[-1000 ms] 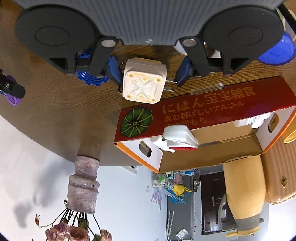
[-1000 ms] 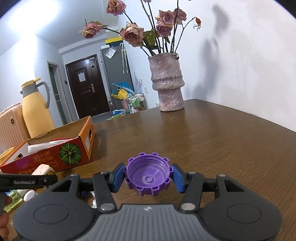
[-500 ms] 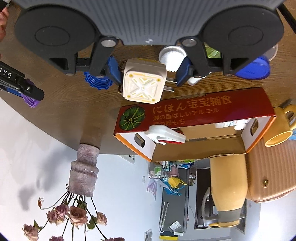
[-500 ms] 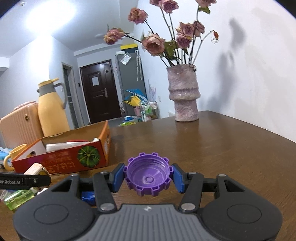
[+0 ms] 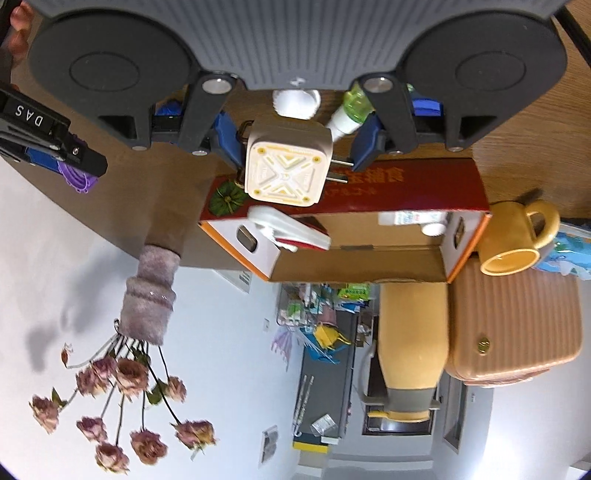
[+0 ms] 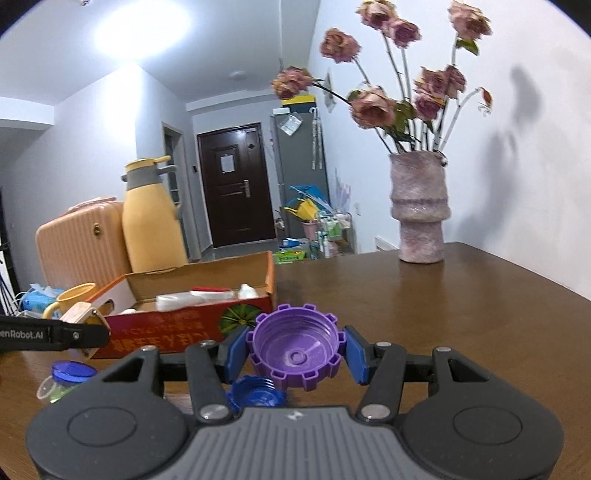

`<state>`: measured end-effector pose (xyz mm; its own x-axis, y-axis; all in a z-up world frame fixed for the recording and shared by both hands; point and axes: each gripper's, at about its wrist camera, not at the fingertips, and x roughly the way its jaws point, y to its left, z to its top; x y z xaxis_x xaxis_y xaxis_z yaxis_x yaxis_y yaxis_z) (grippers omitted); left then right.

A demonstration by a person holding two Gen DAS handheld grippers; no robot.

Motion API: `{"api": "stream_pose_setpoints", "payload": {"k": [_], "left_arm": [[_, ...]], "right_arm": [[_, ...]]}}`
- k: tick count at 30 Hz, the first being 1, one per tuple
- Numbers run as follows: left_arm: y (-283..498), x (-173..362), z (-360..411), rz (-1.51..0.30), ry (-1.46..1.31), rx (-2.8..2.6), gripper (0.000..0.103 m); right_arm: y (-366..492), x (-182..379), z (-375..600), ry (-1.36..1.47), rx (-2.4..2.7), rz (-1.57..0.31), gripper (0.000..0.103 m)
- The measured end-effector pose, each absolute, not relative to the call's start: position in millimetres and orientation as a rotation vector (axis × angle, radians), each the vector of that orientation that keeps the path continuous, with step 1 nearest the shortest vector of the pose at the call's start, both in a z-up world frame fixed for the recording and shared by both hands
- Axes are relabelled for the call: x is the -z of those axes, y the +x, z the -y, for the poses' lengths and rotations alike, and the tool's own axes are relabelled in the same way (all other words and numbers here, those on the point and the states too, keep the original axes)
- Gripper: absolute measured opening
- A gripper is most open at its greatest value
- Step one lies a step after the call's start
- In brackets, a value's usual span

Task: Organize rigid objects
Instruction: 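Carry the plug adapter and purple cap over the cardboard box with both tools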

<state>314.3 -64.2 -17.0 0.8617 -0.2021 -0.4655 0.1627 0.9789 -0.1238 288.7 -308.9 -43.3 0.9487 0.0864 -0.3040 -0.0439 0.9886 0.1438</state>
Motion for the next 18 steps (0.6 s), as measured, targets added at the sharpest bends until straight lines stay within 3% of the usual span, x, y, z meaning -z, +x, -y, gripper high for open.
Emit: {"api": "stream_pose_setpoints", "payload": {"k": [18], "left_arm": [[340,-10,24,-0.417,-0.140,0.107,0.064]], "right_arm": [[329,15,243,0.074,-0.191,-0.278,0.054]]}}
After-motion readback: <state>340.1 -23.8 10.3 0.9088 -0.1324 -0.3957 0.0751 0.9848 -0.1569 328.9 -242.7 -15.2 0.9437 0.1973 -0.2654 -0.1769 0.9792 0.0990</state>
